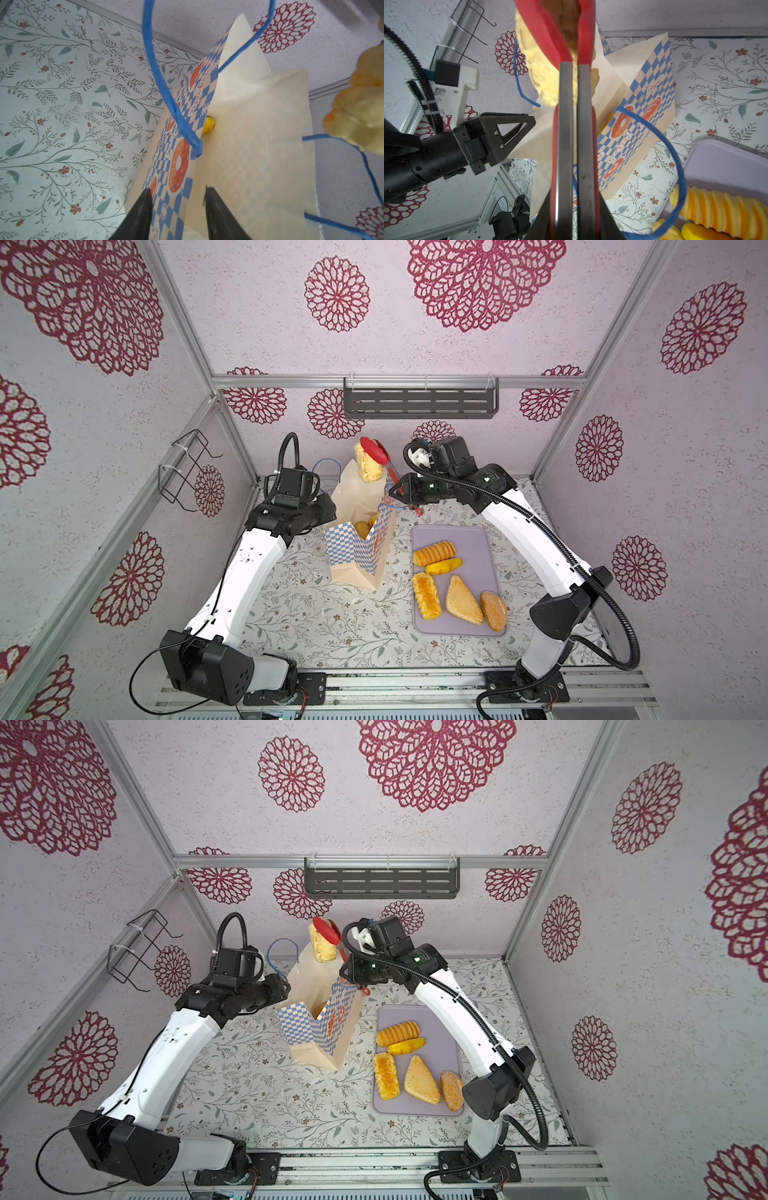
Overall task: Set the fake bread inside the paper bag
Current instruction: 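Carry the pale bun in the tongs over the bag opening with the right gripper, then open the tongs to drop the pale bun into the bag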
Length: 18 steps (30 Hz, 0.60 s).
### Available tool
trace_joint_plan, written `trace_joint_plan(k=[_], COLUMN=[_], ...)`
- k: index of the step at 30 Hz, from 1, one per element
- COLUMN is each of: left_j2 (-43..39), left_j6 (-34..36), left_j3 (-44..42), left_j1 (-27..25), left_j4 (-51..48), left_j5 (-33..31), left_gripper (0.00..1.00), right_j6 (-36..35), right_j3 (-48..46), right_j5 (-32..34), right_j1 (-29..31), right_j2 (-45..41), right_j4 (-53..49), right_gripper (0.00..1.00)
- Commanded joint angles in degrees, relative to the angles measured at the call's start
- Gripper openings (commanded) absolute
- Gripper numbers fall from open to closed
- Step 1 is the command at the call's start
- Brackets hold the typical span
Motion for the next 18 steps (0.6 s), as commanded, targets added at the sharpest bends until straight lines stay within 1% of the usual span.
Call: trace_joint_plan(k=[1, 8, 13, 18], left_j2=[0.91, 1.4, 1.22, 1.26], left_j6=[-0.03, -0.31, -0.42, -0.76], left_j3=[-0.15, 0.02, 0.09, 0.11], left_j1=[-0.73, -0.92, -1.08, -1.24], left_j4=[1.26, 1.35, 1.61, 1.92], left_j5=[-1.06, -1.39, -1.5, -1.27], left_gripper=[0.39, 0.23, 0.1, 0.08], right_j6=[-0.32, -0.6, -0.52, -0.34], right_j3=[0.41, -4.87, -7.66, -7.82], right_j5=[-1.51, -1.24, -1.0, -1.56], right_j1=[1.0, 1.69, 1.8, 1.87], right_j2=[-2.18, -4.48, -6.35, -7.05], right_j4=[4.65, 5.19, 6.11, 6.61], right_gripper=[0.18, 0.24, 0.34, 0.4])
